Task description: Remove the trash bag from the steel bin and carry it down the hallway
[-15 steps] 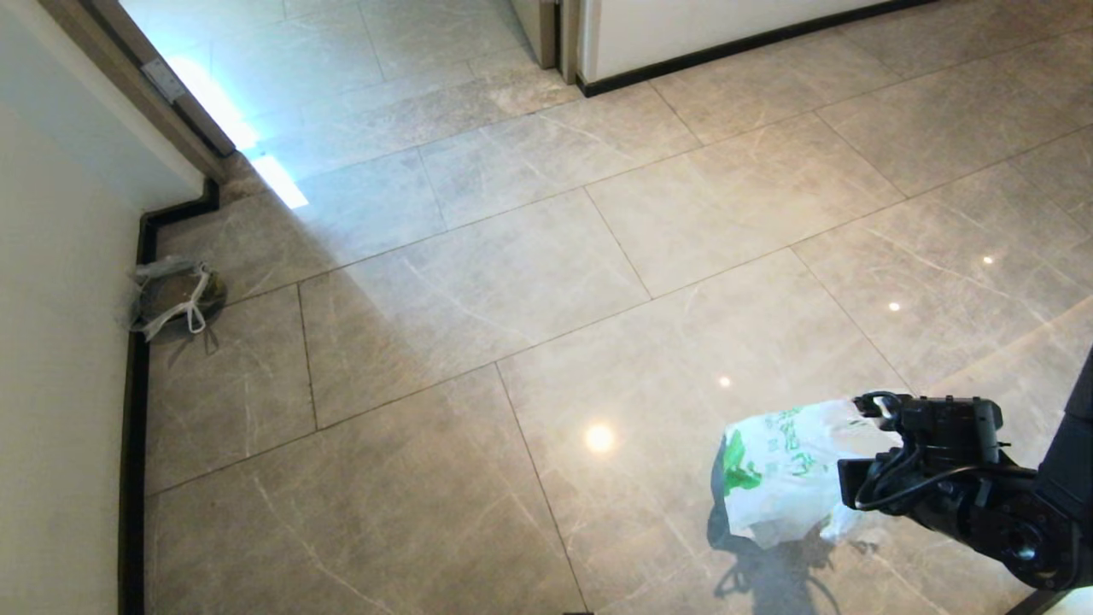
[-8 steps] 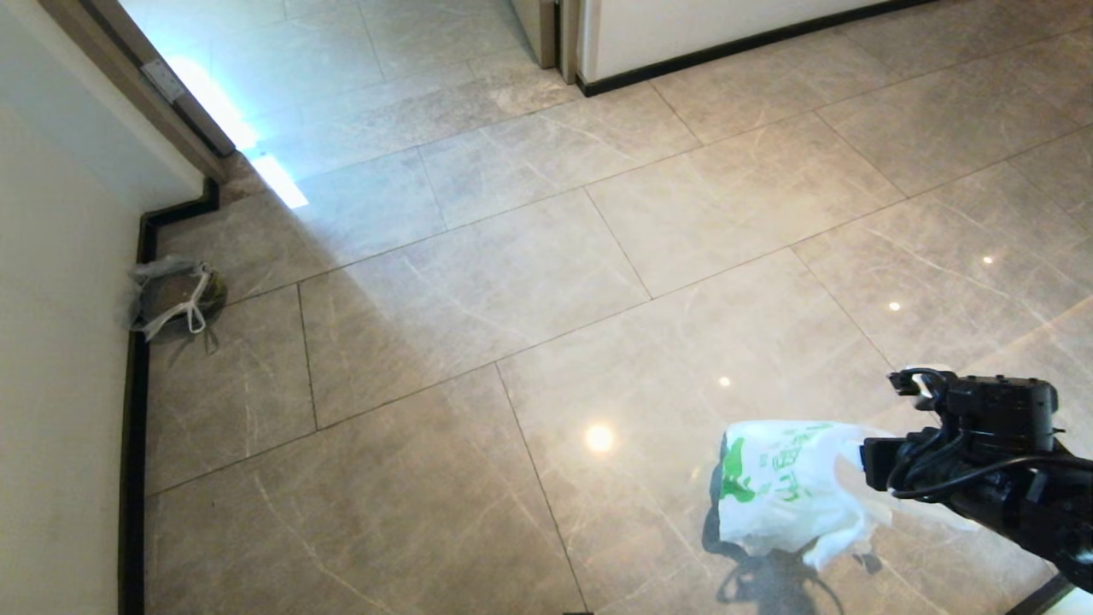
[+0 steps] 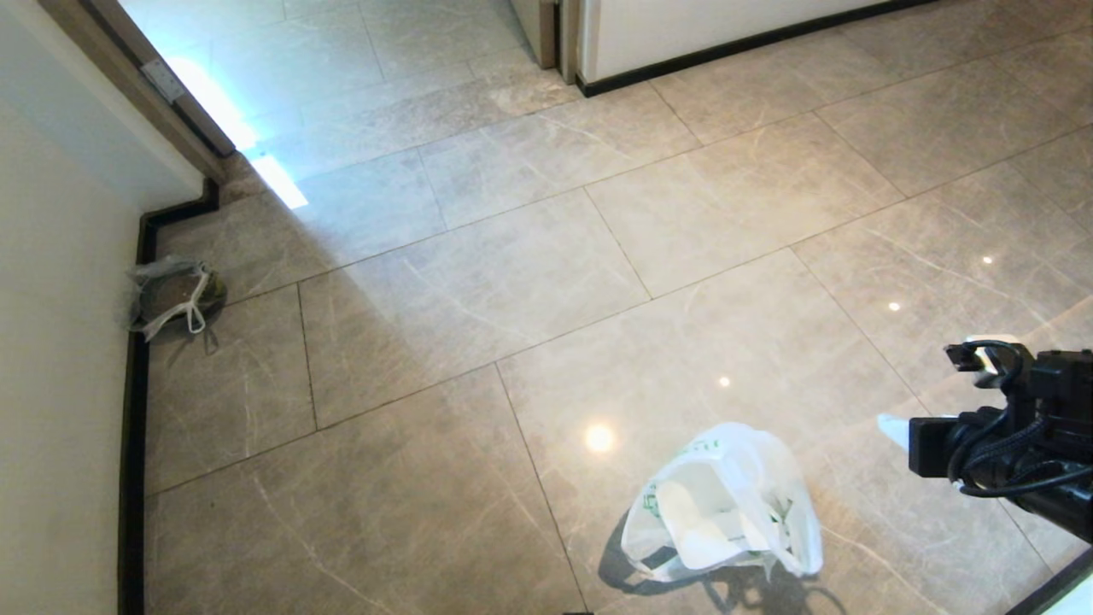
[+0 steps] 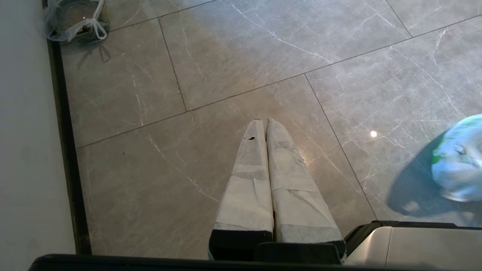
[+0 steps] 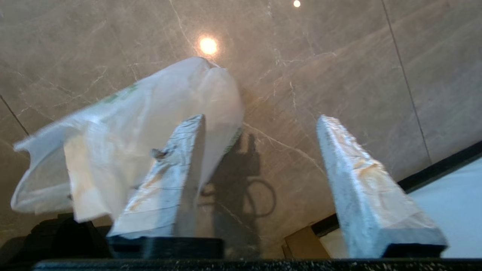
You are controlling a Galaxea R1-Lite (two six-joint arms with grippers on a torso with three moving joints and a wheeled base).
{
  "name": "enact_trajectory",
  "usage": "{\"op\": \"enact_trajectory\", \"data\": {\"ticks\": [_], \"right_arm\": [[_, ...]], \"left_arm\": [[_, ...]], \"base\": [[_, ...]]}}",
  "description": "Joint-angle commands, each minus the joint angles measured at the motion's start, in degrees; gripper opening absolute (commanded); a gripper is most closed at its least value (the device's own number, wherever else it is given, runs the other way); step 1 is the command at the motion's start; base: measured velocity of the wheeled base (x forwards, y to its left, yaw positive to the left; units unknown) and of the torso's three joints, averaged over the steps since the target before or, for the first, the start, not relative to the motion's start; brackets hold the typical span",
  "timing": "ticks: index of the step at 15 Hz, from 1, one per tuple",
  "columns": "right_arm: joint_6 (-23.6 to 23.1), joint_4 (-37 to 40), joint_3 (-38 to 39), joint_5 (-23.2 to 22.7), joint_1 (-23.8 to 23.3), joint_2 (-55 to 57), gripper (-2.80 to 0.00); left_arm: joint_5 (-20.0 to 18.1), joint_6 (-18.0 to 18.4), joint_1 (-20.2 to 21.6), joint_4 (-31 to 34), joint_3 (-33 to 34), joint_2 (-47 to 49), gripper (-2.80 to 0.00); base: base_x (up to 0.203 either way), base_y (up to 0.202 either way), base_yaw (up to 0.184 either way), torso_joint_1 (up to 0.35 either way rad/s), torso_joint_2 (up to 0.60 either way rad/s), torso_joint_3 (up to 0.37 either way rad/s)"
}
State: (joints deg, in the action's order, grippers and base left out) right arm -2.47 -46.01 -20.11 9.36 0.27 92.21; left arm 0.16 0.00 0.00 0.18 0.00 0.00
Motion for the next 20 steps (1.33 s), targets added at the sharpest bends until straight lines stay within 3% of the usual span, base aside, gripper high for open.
{"op": "enact_trajectory", "data": {"ticks": [1, 3, 7, 11, 12, 16, 20], "right_arm": [[-0.1, 0.8, 0.1, 0.3, 0.1, -5.7, -2.80], [-0.2, 6.7, 0.7, 0.3, 0.2, -13.4, -2.80], [0.5, 26.4, 1.7, -0.3, -0.4, -33.8, -2.80], [0.9, 49.0, 2.6, -7.0, -8.2, -55.8, -2.80], [1.5, 52.7, 3.1, -7.8, -8.1, -61.7, -2.80], [4.7, 56.8, 11.2, -4.0, -0.4, -80.6, -2.80], [2.7, 51.5, 17.1, -7.2, 0.2, -93.4, -2.80]], "left_arm": [[0.0, 0.0, 0.0, 0.0, 0.0, 0.0, -2.80], [0.0, 0.0, 0.0, 0.0, 0.0, 0.0, -2.80], [0.0, 0.0, 0.0, 0.0, 0.0, 0.0, -2.80], [0.0, 0.0, 0.0, 0.0, 0.0, 0.0, -2.80], [0.0, 0.0, 0.0, 0.0, 0.0, 0.0, -2.80], [0.0, 0.0, 0.0, 0.0, 0.0, 0.0, -2.80], [0.0, -0.1, 0.0, 0.0, 0.0, 0.0, -2.80]], "base": [[0.000, 0.000, 0.000, 0.000, 0.00, 0.000], [0.000, 0.000, 0.000, 0.000, 0.00, 0.000], [0.000, 0.000, 0.000, 0.000, 0.00, 0.000], [0.000, 0.000, 0.000, 0.000, 0.00, 0.000], [0.000, 0.000, 0.000, 0.000, 0.00, 0.000], [0.000, 0.000, 0.000, 0.000, 0.00, 0.000], [0.000, 0.000, 0.000, 0.000, 0.00, 0.000]]}}
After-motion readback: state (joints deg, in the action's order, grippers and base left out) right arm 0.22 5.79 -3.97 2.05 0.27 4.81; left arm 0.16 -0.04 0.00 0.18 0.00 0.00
